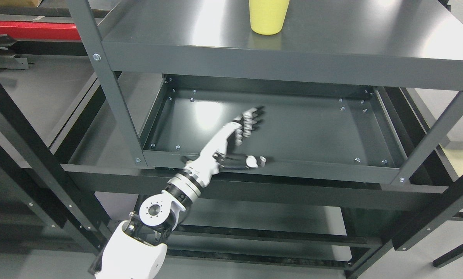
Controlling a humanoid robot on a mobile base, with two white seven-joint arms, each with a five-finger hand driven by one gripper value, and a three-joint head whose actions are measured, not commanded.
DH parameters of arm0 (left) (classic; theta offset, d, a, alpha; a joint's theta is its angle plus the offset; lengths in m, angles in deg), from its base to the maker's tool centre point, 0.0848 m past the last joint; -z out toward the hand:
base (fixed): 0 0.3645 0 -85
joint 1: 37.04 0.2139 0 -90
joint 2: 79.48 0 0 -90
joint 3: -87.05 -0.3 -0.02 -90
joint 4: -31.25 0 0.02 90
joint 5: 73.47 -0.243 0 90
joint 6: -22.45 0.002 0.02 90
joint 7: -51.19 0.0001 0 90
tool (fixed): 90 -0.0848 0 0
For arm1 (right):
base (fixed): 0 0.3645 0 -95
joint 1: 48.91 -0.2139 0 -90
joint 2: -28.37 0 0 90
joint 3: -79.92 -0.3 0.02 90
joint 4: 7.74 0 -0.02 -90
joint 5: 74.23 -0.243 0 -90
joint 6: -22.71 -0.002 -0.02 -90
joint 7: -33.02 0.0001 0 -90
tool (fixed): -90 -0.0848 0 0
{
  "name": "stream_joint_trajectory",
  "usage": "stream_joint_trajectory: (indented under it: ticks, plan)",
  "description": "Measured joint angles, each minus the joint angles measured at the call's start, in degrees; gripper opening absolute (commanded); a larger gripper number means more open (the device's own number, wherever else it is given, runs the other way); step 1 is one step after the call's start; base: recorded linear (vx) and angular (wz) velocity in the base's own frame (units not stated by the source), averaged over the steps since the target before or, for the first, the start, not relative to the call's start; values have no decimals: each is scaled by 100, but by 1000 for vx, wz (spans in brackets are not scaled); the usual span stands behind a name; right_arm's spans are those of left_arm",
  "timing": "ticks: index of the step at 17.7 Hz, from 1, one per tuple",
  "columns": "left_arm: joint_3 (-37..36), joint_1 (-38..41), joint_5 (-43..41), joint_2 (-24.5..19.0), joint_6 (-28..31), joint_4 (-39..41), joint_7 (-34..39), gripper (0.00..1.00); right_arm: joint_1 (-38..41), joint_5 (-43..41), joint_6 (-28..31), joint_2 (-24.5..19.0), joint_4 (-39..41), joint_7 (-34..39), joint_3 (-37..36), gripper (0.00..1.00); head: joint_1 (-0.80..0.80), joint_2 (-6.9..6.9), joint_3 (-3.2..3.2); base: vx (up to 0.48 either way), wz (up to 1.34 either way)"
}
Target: Place yellow IKEA cup on middle right shelf
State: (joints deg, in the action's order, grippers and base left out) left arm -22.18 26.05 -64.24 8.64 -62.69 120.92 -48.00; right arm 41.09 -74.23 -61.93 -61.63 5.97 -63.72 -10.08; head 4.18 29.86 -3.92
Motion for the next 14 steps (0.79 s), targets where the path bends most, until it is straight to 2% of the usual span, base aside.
stream_joint_trajectory:
  ticks: [4,14]
  plan:
    - [434,113,-416,67,-270,-188,458,99,0,0,0,0,0,-25,0,99,0,0,0,0,0]
    - [1079,203,-677,144,-311,-418,546,99,0,0,-1,0,0,3,0,99,0,0,0,0,0]
